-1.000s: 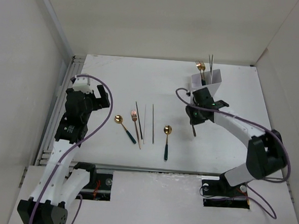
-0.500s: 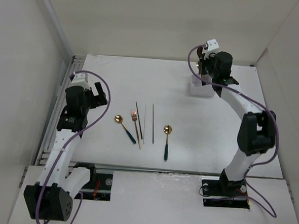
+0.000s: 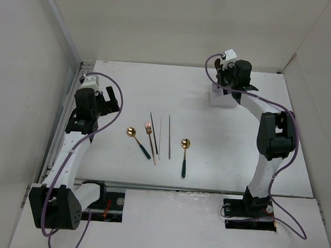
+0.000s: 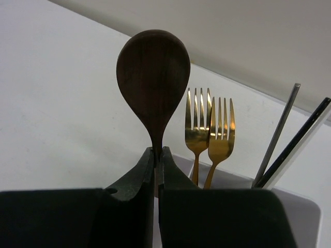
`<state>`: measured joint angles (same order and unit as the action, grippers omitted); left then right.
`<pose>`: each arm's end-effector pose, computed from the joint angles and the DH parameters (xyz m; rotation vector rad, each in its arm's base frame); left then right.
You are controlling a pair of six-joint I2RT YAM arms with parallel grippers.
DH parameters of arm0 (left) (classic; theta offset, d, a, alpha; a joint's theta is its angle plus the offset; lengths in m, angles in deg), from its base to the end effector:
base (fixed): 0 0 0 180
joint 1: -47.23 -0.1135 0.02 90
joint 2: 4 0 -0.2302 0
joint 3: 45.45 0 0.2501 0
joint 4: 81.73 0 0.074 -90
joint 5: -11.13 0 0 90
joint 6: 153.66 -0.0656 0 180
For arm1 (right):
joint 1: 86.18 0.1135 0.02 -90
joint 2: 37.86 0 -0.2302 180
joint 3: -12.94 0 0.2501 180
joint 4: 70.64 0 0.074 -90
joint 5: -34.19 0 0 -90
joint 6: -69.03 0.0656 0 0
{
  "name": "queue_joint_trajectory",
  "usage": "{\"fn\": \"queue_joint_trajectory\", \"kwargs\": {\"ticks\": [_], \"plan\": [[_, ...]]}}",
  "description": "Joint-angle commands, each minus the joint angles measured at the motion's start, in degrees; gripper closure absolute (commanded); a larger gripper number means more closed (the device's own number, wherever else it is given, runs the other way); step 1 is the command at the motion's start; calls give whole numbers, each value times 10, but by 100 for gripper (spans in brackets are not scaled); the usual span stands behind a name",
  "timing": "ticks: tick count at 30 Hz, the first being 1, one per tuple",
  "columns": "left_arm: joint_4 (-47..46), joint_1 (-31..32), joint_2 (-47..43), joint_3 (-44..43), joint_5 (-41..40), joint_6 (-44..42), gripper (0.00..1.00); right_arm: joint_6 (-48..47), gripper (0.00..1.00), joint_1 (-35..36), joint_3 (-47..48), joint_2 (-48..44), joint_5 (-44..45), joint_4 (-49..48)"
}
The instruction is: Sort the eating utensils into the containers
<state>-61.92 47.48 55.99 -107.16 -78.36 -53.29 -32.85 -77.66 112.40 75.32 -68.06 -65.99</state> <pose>0.2875 -0.0018 0.2770 -0.1605 1.8819 -0.1352 0.4772 0.0856 0.2223 -0.4766 1.8259 0.1620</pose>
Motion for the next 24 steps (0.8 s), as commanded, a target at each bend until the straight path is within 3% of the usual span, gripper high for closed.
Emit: {"fn": "queue_joint_trajectory", "kwargs": {"ticks": [1, 12, 20, 24], "plan": [[-22, -3, 0, -24, -3, -7, 0, -5, 98, -4, 7, -11, 7, 19], [-27, -3, -11, -14, -3, -12, 0, -5, 63, -4, 25, -16, 16, 116], [-32, -3, -44, -2, -3, -12, 0, 6, 57, 7, 19, -99, 31, 165], [-32, -3, -64, 8, -3, -7, 0, 51, 55, 66, 7, -156, 120, 308]]}}
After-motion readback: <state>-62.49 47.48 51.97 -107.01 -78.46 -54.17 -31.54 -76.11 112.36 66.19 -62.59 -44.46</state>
